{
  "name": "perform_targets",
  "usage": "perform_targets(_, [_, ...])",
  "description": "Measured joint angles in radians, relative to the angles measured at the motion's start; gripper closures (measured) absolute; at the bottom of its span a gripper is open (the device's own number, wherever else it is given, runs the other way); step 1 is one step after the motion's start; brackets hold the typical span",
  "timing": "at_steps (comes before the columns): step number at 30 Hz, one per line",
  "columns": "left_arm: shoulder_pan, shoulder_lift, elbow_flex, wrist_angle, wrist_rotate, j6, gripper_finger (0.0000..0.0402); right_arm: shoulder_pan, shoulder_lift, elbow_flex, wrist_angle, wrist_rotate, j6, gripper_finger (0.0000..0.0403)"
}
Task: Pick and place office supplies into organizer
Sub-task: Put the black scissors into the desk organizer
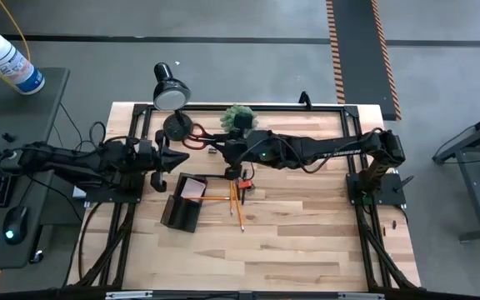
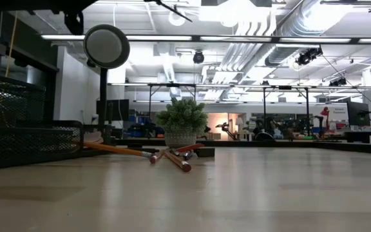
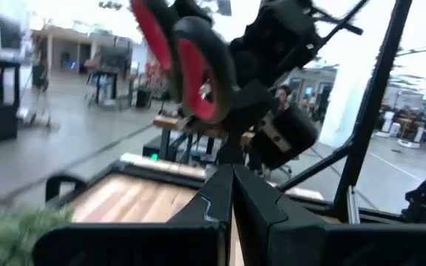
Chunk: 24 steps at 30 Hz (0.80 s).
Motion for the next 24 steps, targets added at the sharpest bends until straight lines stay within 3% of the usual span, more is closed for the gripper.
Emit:
perform_targets(4, [-0.001, 0.052, 0.0, 0.098, 0.052, 0.076, 0.0392, 0.0, 0.0, 0.0, 0.04, 0.0, -0.04, 0.0305])
perform_targets(8, [-0.001, 0.094, 0.0, 0.18, 0.034, 0.081, 0.0361, 0.0, 0.0, 0.0, 0.064, 0.034, -0.097, 0.0305])
perform_targets(15, [-0.001, 0.129, 0.0, 0.307, -0.056, 0.106, 0.0292, 0.0, 0.0, 0.0, 0.086, 0.078, -0.191, 0.0305])
perform_targets(24, [0.0, 0.129, 0.0, 0.328, -0.177, 0.098, 0.0237, 0.0, 0.001, 0.0, 0.133, 0.071, -0.229, 0.0305])
